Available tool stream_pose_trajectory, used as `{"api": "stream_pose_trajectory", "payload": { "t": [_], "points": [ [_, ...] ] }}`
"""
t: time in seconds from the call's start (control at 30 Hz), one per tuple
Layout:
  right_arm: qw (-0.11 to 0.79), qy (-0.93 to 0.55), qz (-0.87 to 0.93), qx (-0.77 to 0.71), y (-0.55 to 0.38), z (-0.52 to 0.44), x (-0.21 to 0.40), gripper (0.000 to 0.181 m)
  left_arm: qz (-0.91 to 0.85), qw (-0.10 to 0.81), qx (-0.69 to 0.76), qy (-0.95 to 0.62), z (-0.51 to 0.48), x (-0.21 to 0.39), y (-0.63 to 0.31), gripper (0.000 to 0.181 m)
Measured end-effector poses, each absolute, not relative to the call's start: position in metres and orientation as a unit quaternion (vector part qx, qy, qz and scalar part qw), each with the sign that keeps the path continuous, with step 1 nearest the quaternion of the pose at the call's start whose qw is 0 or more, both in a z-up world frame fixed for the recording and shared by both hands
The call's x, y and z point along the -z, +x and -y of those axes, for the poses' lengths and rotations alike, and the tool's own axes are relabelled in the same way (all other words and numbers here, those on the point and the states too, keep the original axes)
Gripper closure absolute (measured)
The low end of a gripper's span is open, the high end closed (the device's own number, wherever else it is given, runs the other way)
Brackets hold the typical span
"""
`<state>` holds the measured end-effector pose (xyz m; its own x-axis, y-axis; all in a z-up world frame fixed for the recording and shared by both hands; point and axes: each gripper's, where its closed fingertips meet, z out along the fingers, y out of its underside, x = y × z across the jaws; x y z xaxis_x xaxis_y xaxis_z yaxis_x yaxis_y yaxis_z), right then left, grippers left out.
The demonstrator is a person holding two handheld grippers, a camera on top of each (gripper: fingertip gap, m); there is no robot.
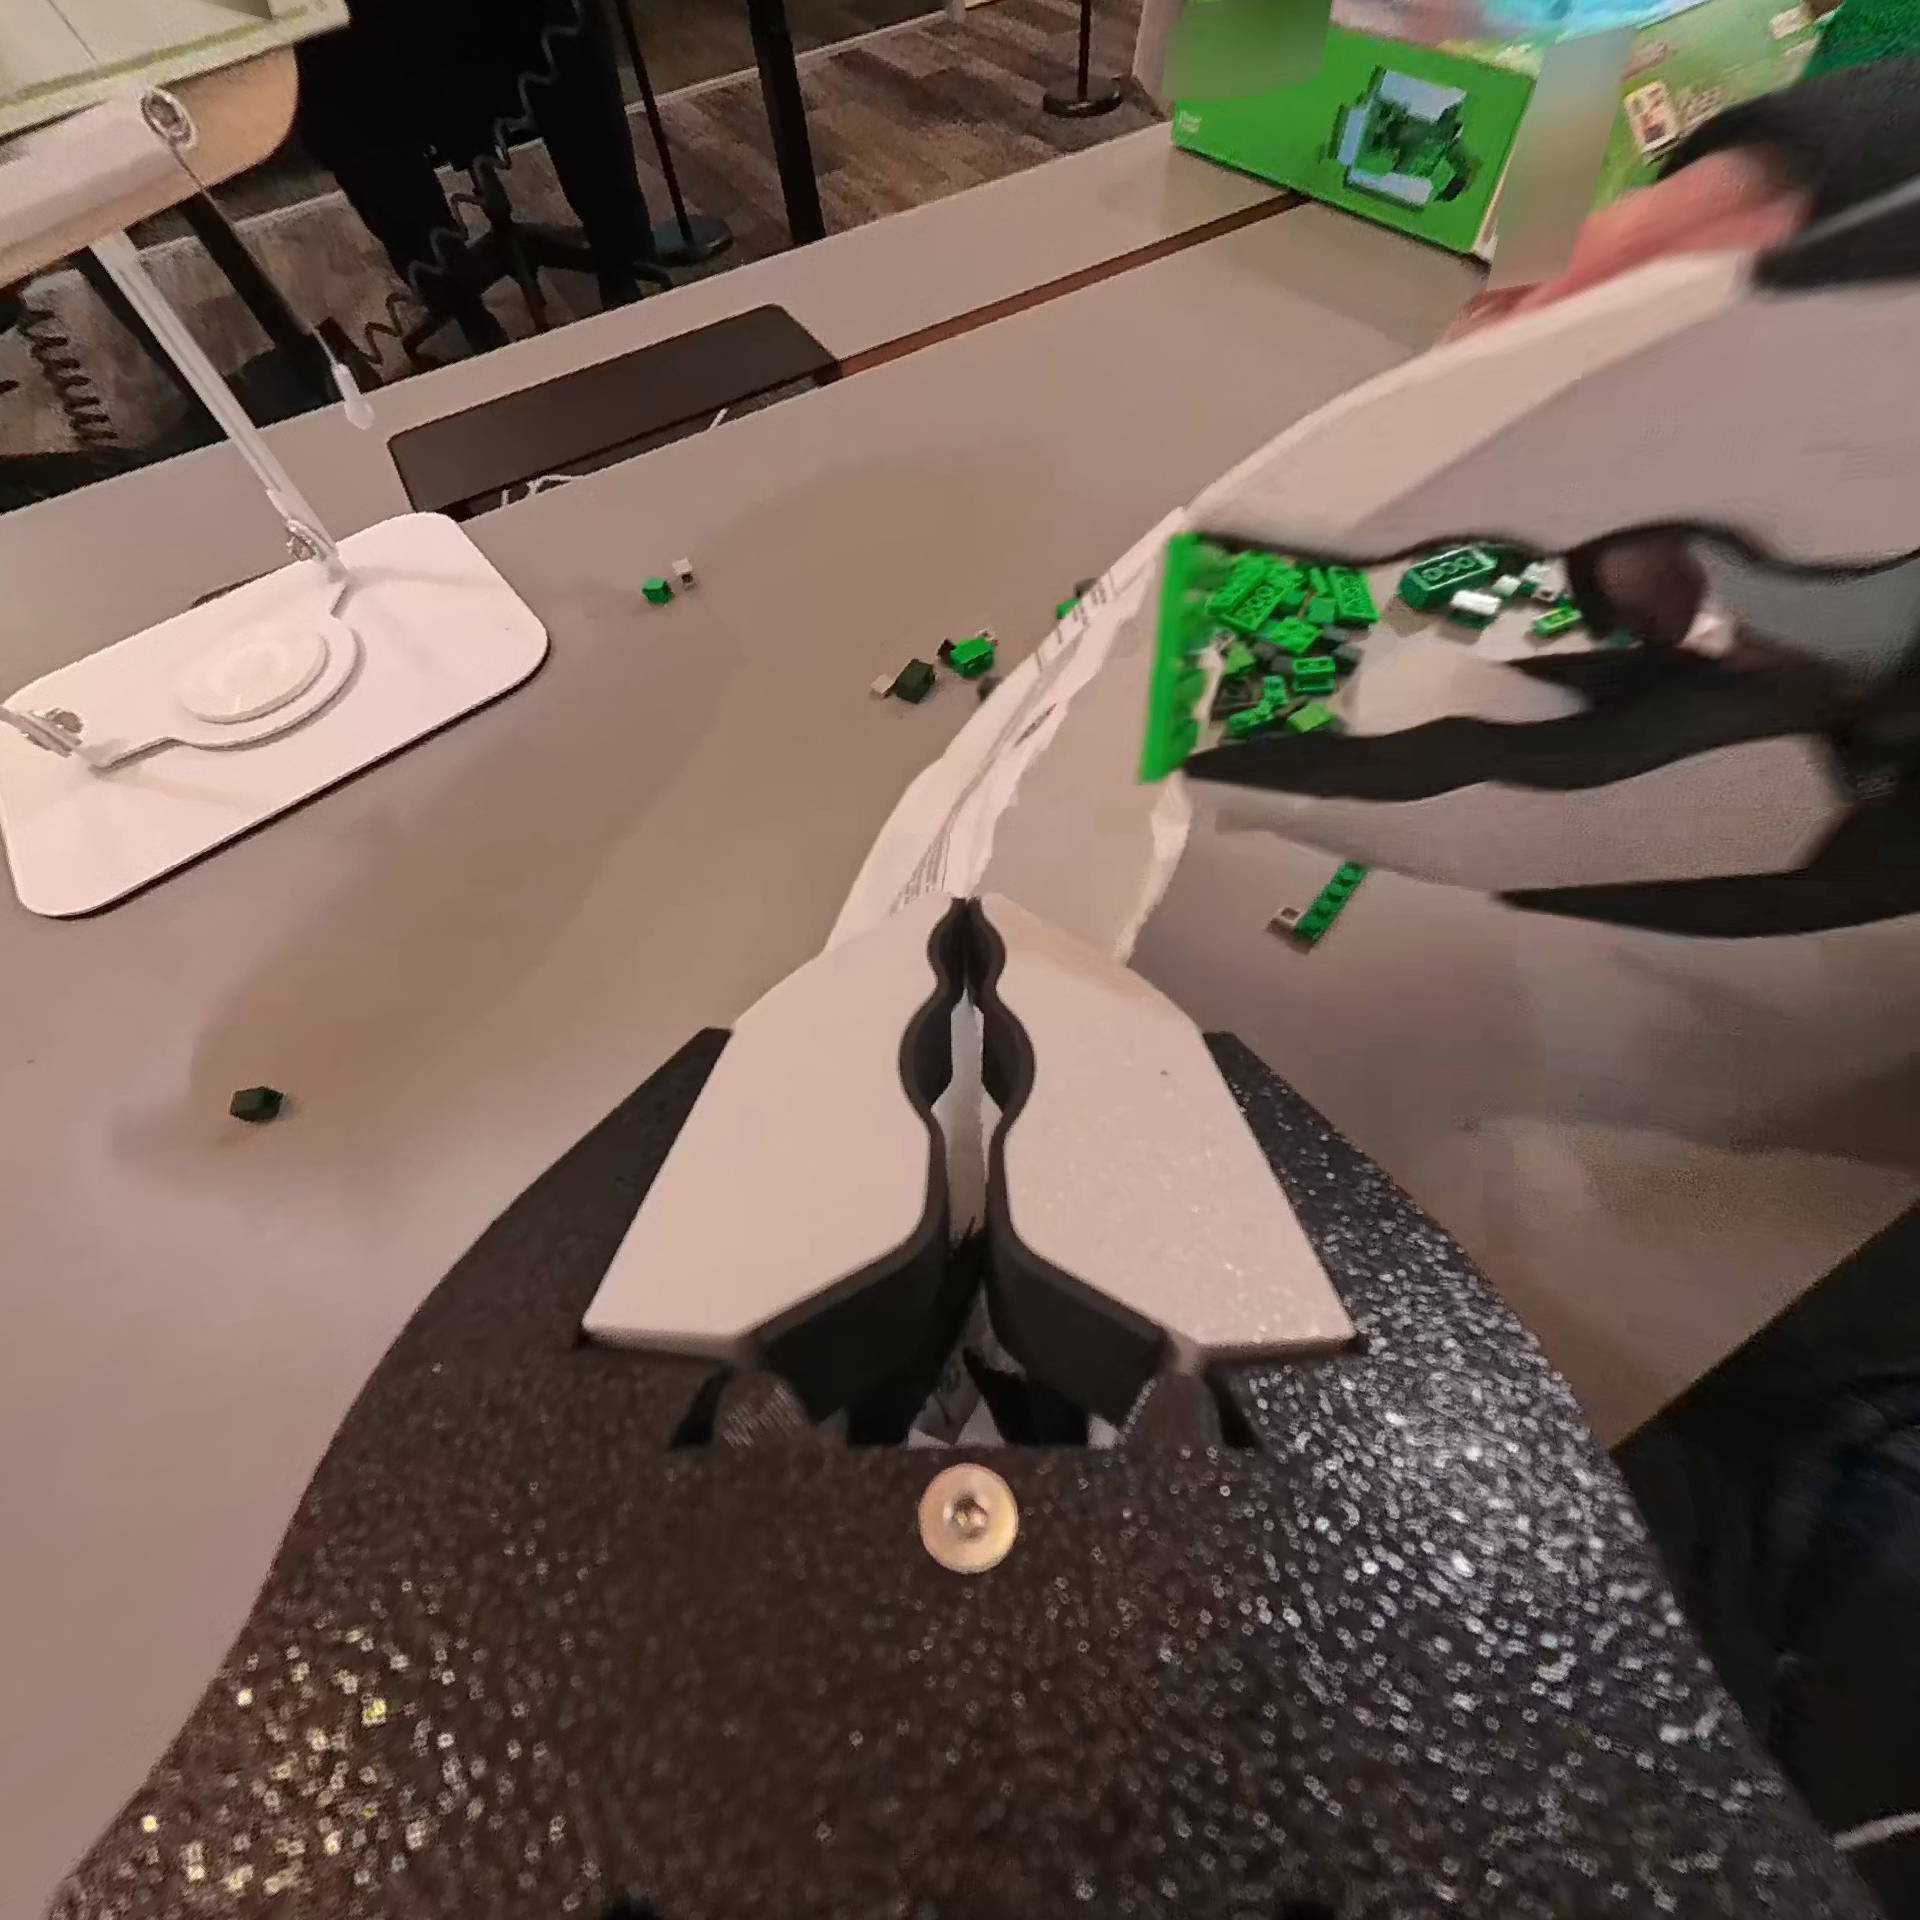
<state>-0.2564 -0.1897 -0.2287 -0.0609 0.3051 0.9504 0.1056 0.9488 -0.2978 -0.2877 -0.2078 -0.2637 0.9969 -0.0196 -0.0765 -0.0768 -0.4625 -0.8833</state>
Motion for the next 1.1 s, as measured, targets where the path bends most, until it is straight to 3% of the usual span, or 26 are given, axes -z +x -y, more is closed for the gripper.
{"api": "stream_pose_trajectory", "payload": {
  "t": [0.03, 0.23, 0.43, 0.57, 0.67, 0.77, 0.87, 1.0, 1.1],
  "points": [
    [0.680, -0.123, 0.721, -0.044, -0.260, 0.189, 0.230, 0.149, -0.030, 0.520, -0.022, -0.853, 0.208, 0.262, -0.286, 0.181],
    [0.687, -0.011, 0.725, 0.053, -0.256, 0.191, 0.240, 0.149, 0.002, 0.538, 0.013, -0.843, 0.211, 0.255, -0.289, 0.181],
    [0.637, -0.023, 0.769, 0.039, -0.253, 0.189, 0.248, 0.148, 0.014, 0.551, 0.063, -0.832, 0.209, 0.251, -0.282, 0.181],
    [0.622, -0.065, 0.780, 0.000, -0.251, 0.189, 0.249, 0.127, 0.015, 0.546, 0.060, -0.836, 0.207, 0.255, -0.281, 0.181],
    [0.623, -0.102, 0.775, -0.038, -0.243, 0.185, 0.247, 0.124, 0.014, 0.541, 0.048, -0.840, 0.204, 0.259, -0.282, 0.181],
    [0.618, -0.214, 0.745, -0.131, -0.215, 0.156, 0.232, 0.124, 0.010, 0.539, 0.040, -0.841, 0.202, 0.261, -0.282, 0.181],
    [0.579, -0.413, 0.677, -0.187, -0.163, 0.068, 0.231, 0.129, 0.009, 0.536, 0.025, -0.844, 0.202, 0.262, -0.285, 0.181],
    [0.449, -0.653, 0.576, -0.200, -0.074, -0.058, 0.273, 0.130, 0.010, 0.535, 0.025, -0.844, 0.201, 0.264, -0.287, 0.181],
    [0.332, -0.728, 0.565, -0.201, -0.036, -0.101, 0.312, 0.129, 0.006, 0.532, 0.019, -0.847, 0.200, 0.265, -0.287, 0.181]
  ]
}}
